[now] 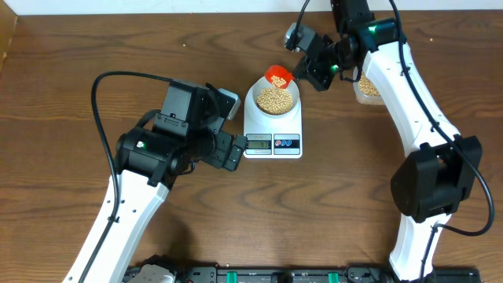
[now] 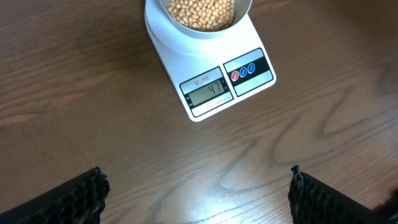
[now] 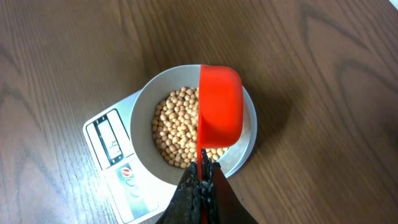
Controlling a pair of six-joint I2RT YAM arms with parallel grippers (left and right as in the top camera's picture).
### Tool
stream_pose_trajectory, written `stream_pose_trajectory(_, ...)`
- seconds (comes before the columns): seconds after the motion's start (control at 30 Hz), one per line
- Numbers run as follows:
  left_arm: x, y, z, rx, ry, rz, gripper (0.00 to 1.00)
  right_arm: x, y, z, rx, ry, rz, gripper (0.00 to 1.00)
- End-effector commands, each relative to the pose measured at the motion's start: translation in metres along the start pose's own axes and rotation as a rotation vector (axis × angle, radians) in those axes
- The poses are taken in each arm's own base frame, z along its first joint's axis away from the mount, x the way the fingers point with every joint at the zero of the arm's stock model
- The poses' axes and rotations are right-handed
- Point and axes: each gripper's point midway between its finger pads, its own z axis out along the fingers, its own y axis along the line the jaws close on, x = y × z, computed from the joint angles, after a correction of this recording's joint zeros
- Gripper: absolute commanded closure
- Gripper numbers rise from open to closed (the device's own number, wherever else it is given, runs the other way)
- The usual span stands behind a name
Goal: Scoop item into bowl and weigh 50g on scale
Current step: 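Tip the red scoop to add soybeans into the bowl, then withdraw the red scoop right toward the soybean tub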
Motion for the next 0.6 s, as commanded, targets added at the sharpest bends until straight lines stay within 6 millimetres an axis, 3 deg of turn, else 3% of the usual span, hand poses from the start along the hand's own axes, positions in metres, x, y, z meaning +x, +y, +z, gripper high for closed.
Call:
stream_pose_trajectory(0.0,0.002,-0.001,0.002,0.01,0.011,0.004,0.05,-0.01,0.003,-0.003,0.004,-0.016,-0.035,0.99)
stream_pose_trajectory(0.43,0.002,-0.001,0.002,0.01,0.011,0.004,0.05,-0.018,0.012,-0.008,-0.087,-0.092,0.067,0.99)
stream_pose_trajectory(0.57,0.002,-0.001,0.002,0.01,0.011,0.004,0.05,-0.016,0.006,-0.017,-0.115,-0.128,0.137,0.99)
